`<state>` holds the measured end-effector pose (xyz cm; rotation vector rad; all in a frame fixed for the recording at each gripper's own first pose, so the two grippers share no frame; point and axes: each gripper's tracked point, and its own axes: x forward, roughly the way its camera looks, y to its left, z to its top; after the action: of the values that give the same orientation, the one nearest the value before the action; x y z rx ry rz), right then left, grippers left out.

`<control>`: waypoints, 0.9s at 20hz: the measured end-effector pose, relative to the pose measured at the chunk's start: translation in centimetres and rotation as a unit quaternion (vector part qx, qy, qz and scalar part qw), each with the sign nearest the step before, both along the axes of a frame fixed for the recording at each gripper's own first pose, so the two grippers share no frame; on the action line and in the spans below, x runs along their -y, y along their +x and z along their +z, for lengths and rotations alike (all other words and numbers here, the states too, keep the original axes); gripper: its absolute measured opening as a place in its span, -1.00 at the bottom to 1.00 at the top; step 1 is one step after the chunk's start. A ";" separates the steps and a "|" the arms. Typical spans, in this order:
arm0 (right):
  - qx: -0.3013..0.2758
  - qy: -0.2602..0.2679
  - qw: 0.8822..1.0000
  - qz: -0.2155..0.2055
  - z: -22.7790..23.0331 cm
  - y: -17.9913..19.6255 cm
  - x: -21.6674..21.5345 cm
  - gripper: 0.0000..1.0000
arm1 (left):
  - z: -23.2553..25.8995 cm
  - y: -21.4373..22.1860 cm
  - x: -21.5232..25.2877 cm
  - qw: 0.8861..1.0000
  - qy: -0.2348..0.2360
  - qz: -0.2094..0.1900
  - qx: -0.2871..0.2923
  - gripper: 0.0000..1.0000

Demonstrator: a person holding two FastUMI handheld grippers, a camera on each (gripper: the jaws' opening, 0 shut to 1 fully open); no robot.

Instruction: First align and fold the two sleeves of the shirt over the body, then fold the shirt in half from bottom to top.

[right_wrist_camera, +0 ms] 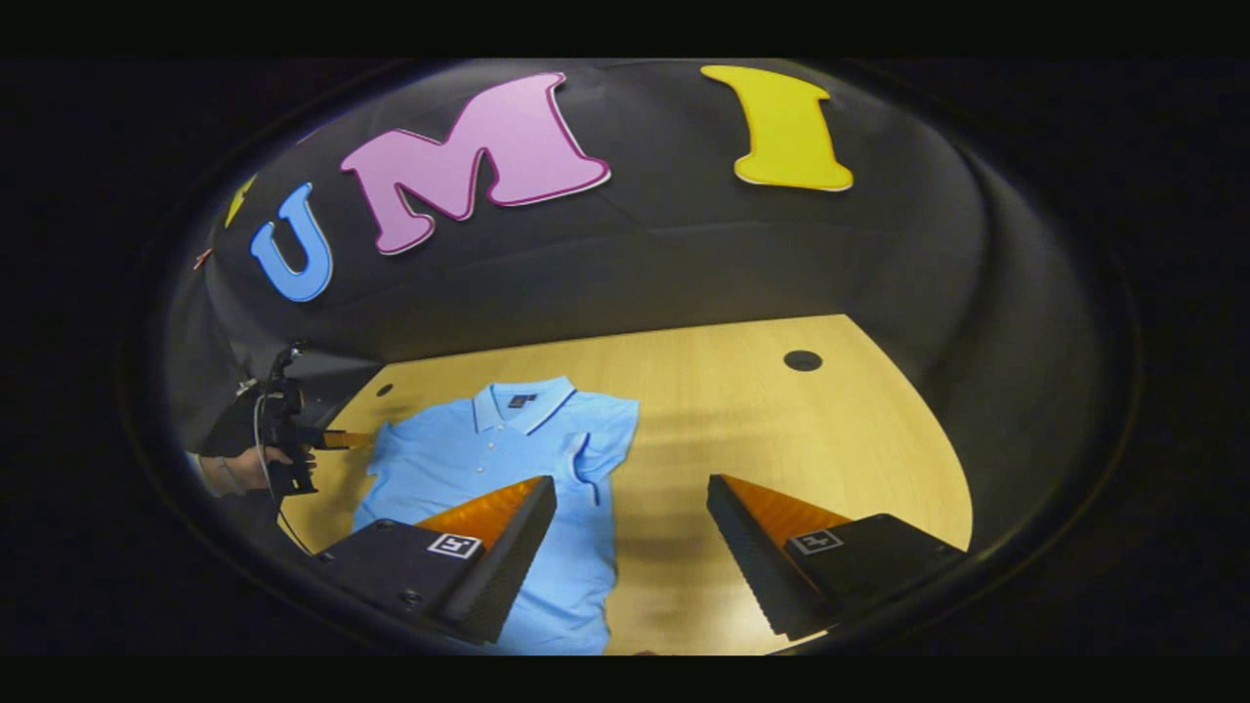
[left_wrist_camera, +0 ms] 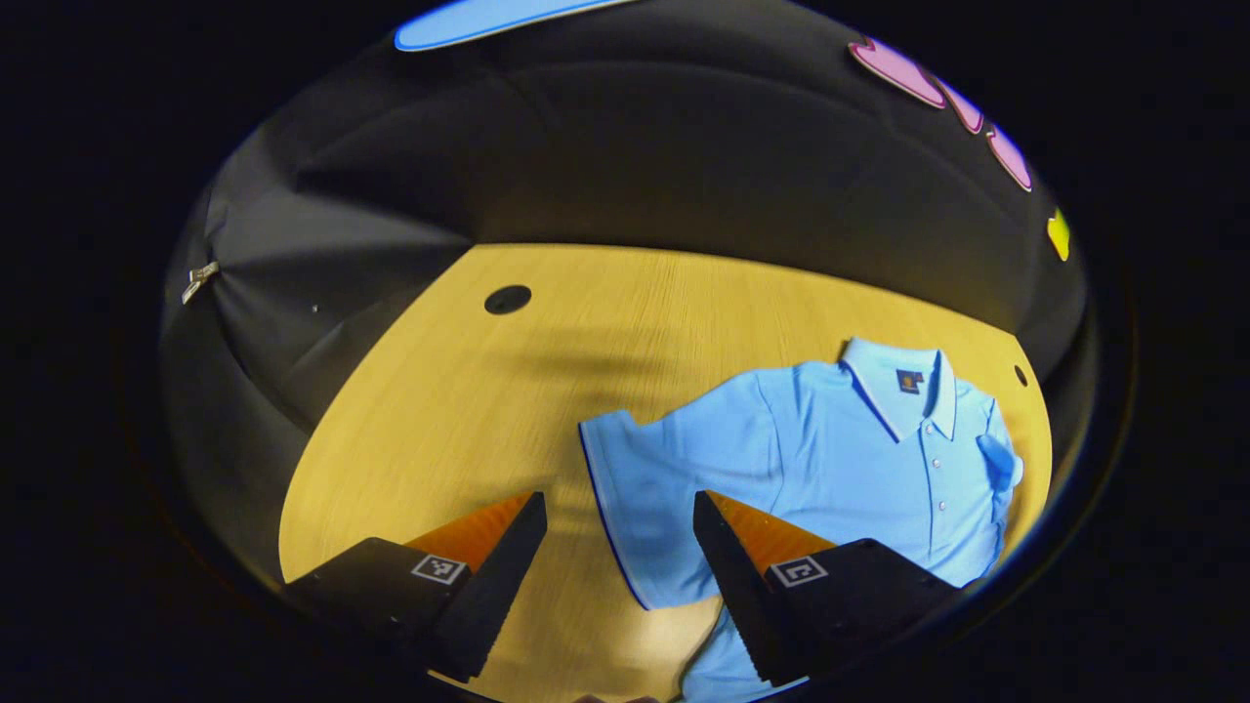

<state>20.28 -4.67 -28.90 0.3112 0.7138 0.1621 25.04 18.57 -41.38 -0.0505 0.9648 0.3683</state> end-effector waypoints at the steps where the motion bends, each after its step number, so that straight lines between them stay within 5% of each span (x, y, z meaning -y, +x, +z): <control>1: -0.003 0.004 1.000 -0.006 -0.2 -0.1 0.3 0.95 | -0.4 0.2 0.1 1.000 0.001 -0.001 -0.006 0.94; 7: -0.010 0.022 1.000 -0.008 -0.7 0.2 -0.4 0.96 | -3.8 0.2 1.2 0.999 -0.021 -0.005 -0.049 0.91; 9: -0.015 0.026 1.000 -0.007 -0.8 0.1 -0.7 0.96 | -3.4 0.4 1.4 0.999 -0.016 -0.013 -0.049 0.69; 12: -0.013 0.029 0.999 -0.006 -1.1 0.2 0.0 0.96 | -3.2 1.1 2.9 0.998 0.004 -0.034 -0.051 -0.65; 14: -0.010 0.030 0.999 -0.004 -0.8 0.0 -0.1 0.96 | -3.0 1.8 4.6 0.997 -0.026 -0.057 -0.038 -0.87; 18: -0.011 0.023 1.000 -0.003 -1.1 -0.3 0.1 0.96 | 2.4 4.6 8.7 0.989 -0.052 -0.129 0.053 -0.87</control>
<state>20.01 -4.76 -30.03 0.3598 0.7313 0.1704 29.65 9.83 -38.93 -0.0387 0.8714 0.0761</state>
